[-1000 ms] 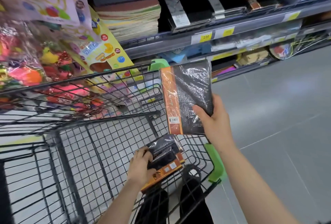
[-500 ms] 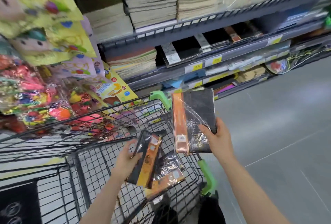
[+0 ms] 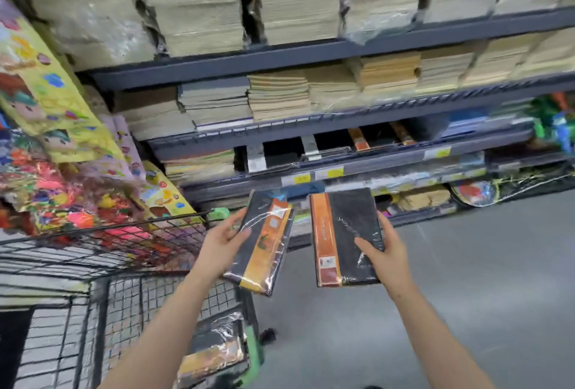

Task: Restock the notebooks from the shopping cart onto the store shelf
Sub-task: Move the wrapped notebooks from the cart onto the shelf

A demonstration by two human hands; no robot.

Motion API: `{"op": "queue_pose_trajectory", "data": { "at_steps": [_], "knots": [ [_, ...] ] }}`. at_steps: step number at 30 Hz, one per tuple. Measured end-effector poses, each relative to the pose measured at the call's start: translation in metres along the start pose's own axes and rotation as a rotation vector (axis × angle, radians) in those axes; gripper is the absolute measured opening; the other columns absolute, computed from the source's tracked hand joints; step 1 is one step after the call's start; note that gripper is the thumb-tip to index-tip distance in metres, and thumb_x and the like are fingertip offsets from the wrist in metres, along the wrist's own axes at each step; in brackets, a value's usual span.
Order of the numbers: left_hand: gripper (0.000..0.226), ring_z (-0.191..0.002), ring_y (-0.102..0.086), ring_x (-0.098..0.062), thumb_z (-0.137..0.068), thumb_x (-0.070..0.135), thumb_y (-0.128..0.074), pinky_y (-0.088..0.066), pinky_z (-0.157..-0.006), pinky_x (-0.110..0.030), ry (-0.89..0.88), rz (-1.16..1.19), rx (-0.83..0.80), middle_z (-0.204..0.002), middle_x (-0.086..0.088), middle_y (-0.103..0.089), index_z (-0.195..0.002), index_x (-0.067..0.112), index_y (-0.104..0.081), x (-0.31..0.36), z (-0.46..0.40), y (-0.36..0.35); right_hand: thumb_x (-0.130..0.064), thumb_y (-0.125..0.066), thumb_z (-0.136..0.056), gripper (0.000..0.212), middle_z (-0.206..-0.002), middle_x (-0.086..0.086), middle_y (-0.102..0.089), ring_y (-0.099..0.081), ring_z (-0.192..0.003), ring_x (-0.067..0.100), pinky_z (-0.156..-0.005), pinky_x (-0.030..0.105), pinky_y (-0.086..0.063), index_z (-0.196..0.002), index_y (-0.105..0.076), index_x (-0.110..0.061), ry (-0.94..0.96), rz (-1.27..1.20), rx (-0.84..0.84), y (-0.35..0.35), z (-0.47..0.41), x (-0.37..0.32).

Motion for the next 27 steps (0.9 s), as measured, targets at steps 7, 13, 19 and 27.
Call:
{"op": "queue_pose_trajectory", "data": {
  "at_steps": [7, 13, 19, 27],
  "knots": [
    [0.039, -0.077, -0.061, -0.017, -0.089, 0.010, -0.060, -0.046, -0.075, -0.030, 0.034, 0.149, 0.091, -0.089, 0.000, -0.073, -0.118, 0.036, -0.053, 0.045, -0.004, -0.124, -0.011, -0.070, -0.080, 0.061, -0.127, -0.005, -0.056, -0.058, -0.110, 0.013, -0.097, 0.034, -0.047, -0.134, -0.043, -0.025, -0.051, 0.006, -0.007, 0.132, -0.047, -0.007],
    [0.039, -0.056, -0.051, -0.008, -0.089, 0.008, -0.059, -0.037, -0.048, -0.010, 0.058, 0.116, 0.128, -0.058, 0.010, -0.064, -0.126, 0.021, -0.054, 0.070, -0.034, -0.178, -0.009, -0.064, -0.084, 0.047, -0.094, 0.007, -0.069, -0.066, -0.071, 0.015, -0.063, 0.027, -0.054, -0.126, -0.047, -0.023, -0.145, 0.010, 0.033, 0.189, -0.088, -0.001],
    [0.041, -0.069, -0.049, -0.015, -0.089, 0.010, -0.059, -0.035, -0.053, -0.015, 0.041, 0.128, 0.166, -0.063, -0.005, -0.060, -0.127, 0.024, -0.051, 0.080, -0.079, -0.196, -0.009, -0.059, -0.079, 0.051, -0.124, 0.009, -0.061, -0.060, -0.109, 0.027, -0.095, 0.048, -0.048, -0.123, -0.046, -0.034, -0.217, 0.021, 0.012, 0.187, -0.152, 0.010],
    [0.045, -0.097, -0.062, -0.015, -0.090, 0.019, -0.060, -0.045, -0.092, -0.029, 0.027, 0.185, 0.223, -0.093, -0.005, -0.069, -0.132, 0.029, -0.049, 0.064, -0.161, -0.203, -0.005, -0.053, -0.085, 0.041, -0.096, 0.002, -0.062, -0.059, -0.085, 0.015, -0.076, 0.027, -0.047, -0.121, -0.044, -0.022, -0.164, 0.049, -0.027, 0.153, -0.254, 0.015]
  ]
}}
Point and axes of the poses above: each hand's wrist, its own z-axis away from the middle knuckle, its own y-axis out of the back of the hand, x = y × z, the point moved 3 cm from there along -z, towards the middle knuckle
